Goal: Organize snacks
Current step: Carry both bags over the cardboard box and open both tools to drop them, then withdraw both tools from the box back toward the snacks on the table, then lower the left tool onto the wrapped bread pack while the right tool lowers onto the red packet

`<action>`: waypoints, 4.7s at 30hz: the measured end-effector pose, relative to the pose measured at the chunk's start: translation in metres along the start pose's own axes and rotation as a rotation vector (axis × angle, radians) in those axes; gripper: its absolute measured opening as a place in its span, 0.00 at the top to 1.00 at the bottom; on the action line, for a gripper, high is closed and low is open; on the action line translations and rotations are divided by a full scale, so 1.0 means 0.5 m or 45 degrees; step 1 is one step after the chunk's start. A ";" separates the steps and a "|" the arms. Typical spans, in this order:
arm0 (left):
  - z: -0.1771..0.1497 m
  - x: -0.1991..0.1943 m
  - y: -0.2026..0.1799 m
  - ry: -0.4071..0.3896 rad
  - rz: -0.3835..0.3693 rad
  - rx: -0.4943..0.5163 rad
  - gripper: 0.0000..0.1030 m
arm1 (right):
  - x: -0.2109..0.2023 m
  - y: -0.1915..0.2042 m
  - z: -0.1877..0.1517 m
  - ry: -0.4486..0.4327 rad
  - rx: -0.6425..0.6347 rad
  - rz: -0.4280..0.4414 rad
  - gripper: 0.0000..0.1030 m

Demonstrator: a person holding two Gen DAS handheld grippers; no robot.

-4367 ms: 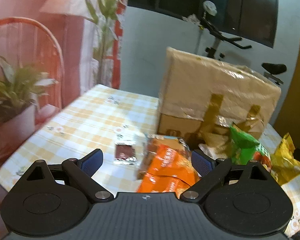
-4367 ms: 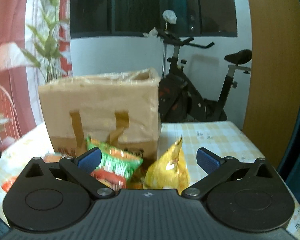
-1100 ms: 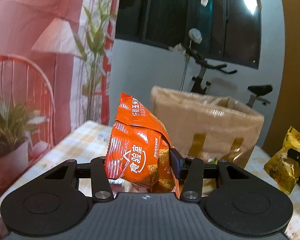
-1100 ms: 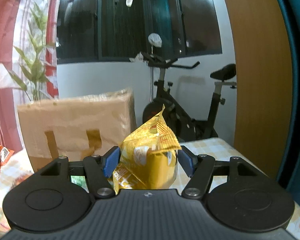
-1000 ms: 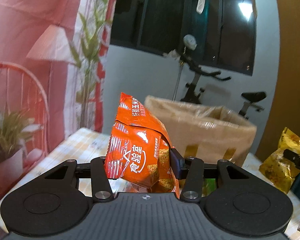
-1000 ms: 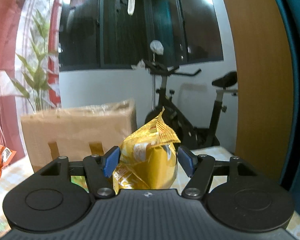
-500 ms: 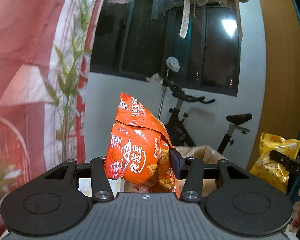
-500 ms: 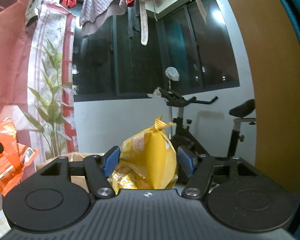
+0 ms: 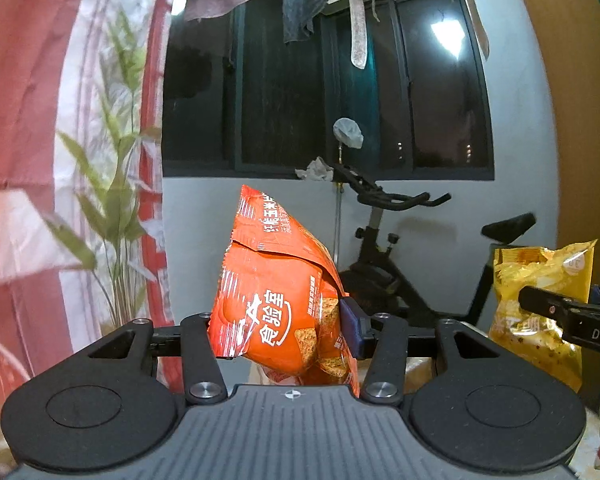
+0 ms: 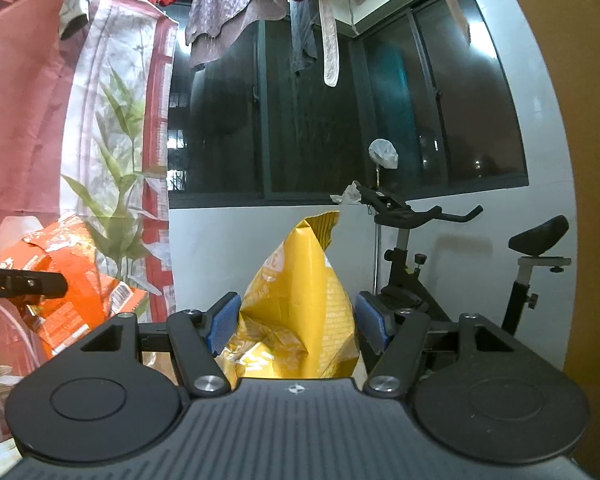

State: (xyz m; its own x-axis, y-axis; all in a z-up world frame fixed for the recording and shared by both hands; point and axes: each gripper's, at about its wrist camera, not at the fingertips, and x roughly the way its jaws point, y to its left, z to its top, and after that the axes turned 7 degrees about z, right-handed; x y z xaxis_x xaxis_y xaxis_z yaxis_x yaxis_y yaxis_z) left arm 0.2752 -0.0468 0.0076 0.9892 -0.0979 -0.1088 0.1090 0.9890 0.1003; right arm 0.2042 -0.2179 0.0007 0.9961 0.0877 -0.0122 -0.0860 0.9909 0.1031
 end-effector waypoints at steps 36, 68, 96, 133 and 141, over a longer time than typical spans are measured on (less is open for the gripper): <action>0.016 -0.038 0.147 0.426 0.079 -0.186 0.20 | -0.026 -0.052 -0.004 0.343 0.120 0.073 0.16; -0.257 -0.204 0.225 0.551 0.146 -0.200 0.21 | -0.204 -0.107 -0.252 0.653 0.128 -0.013 0.16; -0.327 -0.193 0.169 0.589 0.121 -0.131 0.21 | -0.145 -0.101 -0.387 0.877 0.129 -0.133 0.35; -0.391 -0.072 0.119 0.695 -0.044 -0.133 0.20 | -0.134 -0.065 -0.419 0.789 0.006 -0.145 0.45; -0.434 0.014 0.105 0.811 -0.079 -0.141 0.13 | -0.133 -0.068 -0.421 0.796 0.018 -0.137 0.45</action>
State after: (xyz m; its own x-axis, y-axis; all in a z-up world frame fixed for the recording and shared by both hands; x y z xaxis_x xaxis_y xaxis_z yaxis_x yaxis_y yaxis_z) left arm 0.2667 0.0287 -0.2023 0.7262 -0.1036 -0.6797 0.1194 0.9926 -0.0237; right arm 0.1366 -0.2358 -0.2116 0.7980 0.0349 -0.6016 0.0183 0.9964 0.0822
